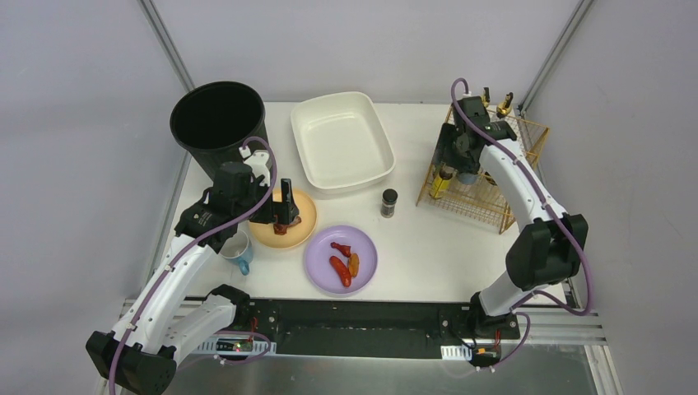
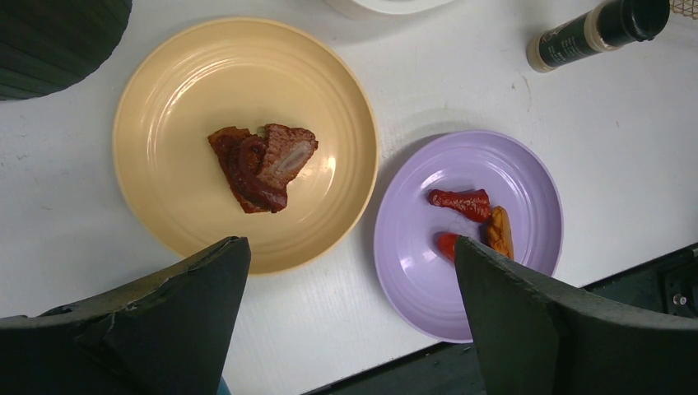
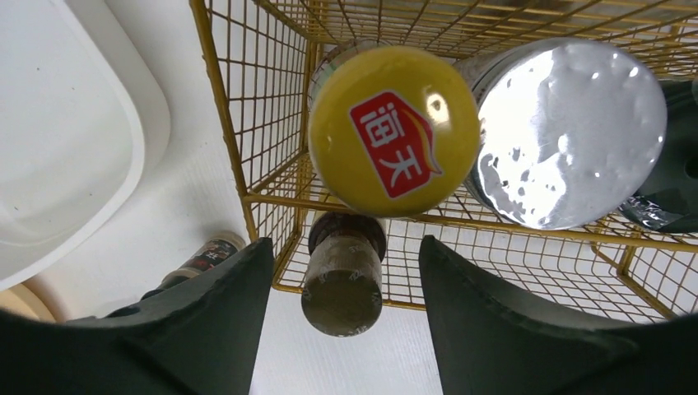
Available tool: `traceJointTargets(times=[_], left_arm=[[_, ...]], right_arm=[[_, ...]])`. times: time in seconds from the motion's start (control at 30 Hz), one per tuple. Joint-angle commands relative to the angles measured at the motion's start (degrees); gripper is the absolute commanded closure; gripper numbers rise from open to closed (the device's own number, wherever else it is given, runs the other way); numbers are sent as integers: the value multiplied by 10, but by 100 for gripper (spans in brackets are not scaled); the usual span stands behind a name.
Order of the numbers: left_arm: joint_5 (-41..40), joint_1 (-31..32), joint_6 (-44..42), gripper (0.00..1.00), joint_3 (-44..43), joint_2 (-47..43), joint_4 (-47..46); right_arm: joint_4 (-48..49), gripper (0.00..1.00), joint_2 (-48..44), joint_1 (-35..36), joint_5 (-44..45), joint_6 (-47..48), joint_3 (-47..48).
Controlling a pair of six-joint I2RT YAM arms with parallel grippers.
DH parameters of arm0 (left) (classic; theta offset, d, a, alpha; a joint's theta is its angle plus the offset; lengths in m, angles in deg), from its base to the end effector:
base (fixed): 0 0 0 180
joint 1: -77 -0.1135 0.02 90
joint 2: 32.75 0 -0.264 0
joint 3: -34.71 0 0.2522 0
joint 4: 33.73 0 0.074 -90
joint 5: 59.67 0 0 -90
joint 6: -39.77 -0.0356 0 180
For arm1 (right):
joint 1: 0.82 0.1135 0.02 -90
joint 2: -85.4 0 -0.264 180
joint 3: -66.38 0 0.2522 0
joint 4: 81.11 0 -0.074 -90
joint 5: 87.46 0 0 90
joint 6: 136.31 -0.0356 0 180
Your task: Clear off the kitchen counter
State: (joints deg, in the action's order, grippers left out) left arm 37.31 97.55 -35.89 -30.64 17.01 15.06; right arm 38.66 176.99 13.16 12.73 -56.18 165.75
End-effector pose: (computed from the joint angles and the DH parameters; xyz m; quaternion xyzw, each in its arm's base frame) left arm 0.1706 -0.0686 0.3229 0.0765 0.8752 -0.1934 0.4369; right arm 0.3350 0.0769 0.3251 -0.0053 0.9435 -0.0160 0.3310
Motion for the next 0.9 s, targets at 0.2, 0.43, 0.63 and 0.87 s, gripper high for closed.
traceJointTargets(times=[0.2,0.43,0.63,0.87], left_arm=[[7,-1,-1,0,-11,-2,0],[6,-1,0,0,-12,3,0],[2,-1,0,0,-13,5,0],[-3,-1,0,0,-13,4,3]], right_arm=[[-32,28,-57,2,17,9,55],[-99,27,-99,64,18,33,88],[-77,24,-141,149,-3,11,46],[-14,22,-125,206,-6,-28,-24]])
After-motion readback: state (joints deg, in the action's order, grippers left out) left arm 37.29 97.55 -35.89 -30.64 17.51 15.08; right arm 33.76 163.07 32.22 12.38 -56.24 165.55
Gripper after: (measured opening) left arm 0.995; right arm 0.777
